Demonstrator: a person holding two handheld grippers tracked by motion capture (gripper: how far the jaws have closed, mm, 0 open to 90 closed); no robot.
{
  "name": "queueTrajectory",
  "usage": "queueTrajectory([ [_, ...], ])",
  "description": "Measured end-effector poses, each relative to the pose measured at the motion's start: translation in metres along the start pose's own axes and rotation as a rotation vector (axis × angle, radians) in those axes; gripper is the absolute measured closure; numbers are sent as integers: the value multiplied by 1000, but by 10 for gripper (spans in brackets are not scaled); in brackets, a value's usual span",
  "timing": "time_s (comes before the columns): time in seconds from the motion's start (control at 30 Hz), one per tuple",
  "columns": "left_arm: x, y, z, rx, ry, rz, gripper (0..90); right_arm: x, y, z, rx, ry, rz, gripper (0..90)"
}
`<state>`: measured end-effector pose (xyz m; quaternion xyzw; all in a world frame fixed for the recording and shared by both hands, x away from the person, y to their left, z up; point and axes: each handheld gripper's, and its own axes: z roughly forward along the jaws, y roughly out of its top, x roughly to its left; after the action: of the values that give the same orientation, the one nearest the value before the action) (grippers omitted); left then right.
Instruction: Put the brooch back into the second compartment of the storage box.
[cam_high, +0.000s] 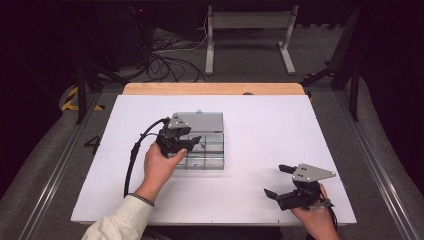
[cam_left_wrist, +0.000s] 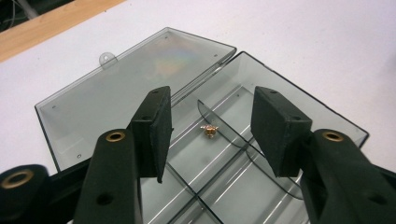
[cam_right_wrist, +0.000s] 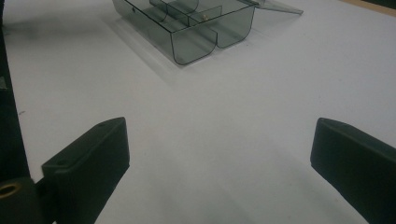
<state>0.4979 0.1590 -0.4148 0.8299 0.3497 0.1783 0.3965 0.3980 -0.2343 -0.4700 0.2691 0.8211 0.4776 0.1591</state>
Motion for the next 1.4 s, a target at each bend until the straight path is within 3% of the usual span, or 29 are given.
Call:
queueTrajectory([
  [0.33, -5, 1, -12, -28, -17, 13, 442, 0, 0, 0, 0, -1, -1, 50],
  [0.7, -14, -3, -36, -88, -28, 63, 359, 1, 0, -1, -2, -3, -4, 50],
  [0.93, -16, -13, -54, -145, -46, 63, 270, 1, 0, -1, -1, -3, -5, 50],
  [1.33, -14, -42, -82, -204, -62, 50, 206, 1, 1, 0, 1, -3, -7, 50],
  [1.4, -12, -47, -84, -215, -87, 41, 202, 1, 1, 0, 0, -5, -7, 50],
])
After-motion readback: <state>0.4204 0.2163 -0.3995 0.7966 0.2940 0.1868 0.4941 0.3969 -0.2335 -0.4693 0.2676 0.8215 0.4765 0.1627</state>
